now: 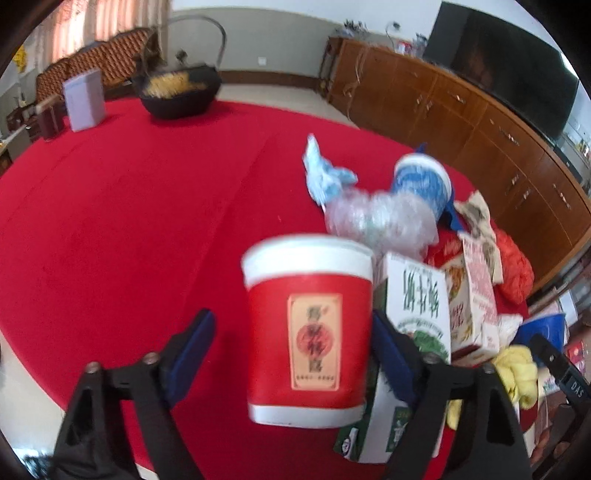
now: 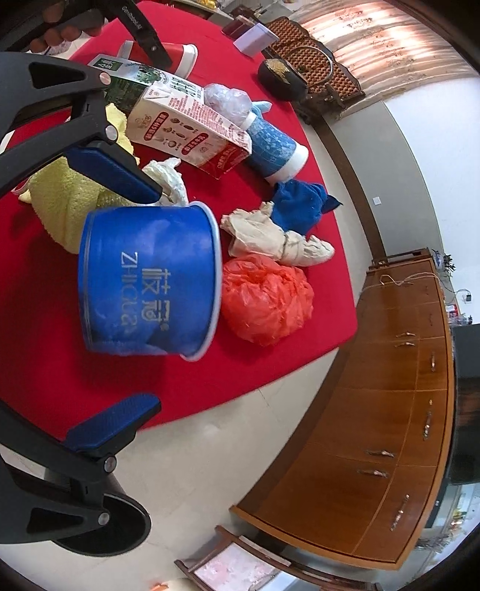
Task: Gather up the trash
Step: 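Grasp the red paper cup with the left tool while the right tool grasps the blue bowl, then carry the red cup and blue bowl to the black bin and release both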
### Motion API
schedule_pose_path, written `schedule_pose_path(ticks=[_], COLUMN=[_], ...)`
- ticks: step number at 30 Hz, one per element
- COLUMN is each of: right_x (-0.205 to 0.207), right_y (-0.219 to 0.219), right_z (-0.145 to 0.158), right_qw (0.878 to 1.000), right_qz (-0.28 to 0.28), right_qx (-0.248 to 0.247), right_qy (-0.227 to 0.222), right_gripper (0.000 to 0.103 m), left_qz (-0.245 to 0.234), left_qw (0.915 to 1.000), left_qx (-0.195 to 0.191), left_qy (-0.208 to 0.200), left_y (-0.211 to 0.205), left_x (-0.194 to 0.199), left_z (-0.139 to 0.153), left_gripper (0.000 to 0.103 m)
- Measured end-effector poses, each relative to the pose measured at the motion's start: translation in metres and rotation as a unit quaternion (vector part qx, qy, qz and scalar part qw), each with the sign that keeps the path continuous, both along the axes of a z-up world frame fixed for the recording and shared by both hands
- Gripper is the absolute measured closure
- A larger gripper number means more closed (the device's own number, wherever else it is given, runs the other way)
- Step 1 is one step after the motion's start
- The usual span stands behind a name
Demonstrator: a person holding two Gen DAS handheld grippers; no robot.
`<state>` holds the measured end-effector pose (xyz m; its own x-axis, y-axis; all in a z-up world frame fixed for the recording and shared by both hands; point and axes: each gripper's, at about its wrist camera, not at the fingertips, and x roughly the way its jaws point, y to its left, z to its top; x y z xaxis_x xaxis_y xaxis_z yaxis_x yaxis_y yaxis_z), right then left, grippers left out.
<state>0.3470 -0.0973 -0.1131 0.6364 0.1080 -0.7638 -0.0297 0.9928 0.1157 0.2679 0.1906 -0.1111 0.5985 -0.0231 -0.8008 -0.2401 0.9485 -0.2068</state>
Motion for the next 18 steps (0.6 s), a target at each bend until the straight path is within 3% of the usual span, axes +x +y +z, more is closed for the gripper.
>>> schedule_pose_path(ticks=[5,11,18], right_x=[0.0008,0.0022,-0.0010], right_y=[0.0017,0.0014,0.0048], right_z=[-0.0056,-0.0096,-0.0081], right_qw=[1.000,1.000,1.000], right_qz=[0.004,0.018,0.028], right_qx=[0.010,0.024,0.009], right_qy=[-0.002,0.006,-0.003], right_gripper=[0.001,0.025,0.026], left_qz=[0.004,0.000,0.002], left_qw=[0.9999,0.9999,0.9995], left_qx=[-0.016,-0.003,0.003], left_qy=[-0.002,-0.016,-0.032], left_y=[0.0044,0.0007,0.0070], left_x=[-0.0025,-0.0081,-0.0101], left_z=[-0.0044,-0.0038,0.0044], left_gripper=[0.038,0.041,0.043])
